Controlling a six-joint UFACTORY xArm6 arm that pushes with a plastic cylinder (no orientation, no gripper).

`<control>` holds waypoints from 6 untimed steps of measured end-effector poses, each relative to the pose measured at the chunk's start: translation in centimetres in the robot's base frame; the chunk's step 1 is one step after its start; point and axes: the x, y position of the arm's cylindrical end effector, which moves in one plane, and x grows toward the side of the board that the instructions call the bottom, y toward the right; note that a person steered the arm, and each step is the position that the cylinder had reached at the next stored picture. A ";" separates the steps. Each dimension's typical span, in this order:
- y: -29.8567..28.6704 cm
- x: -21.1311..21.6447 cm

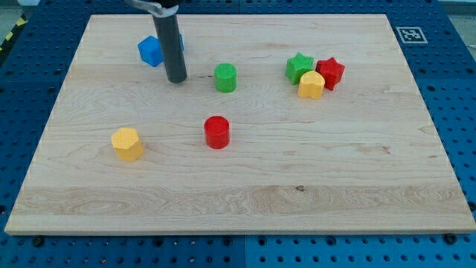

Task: Push the green circle right a bit

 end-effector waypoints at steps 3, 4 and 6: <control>5.8 0.0; 5.8 0.0; 6.1 0.0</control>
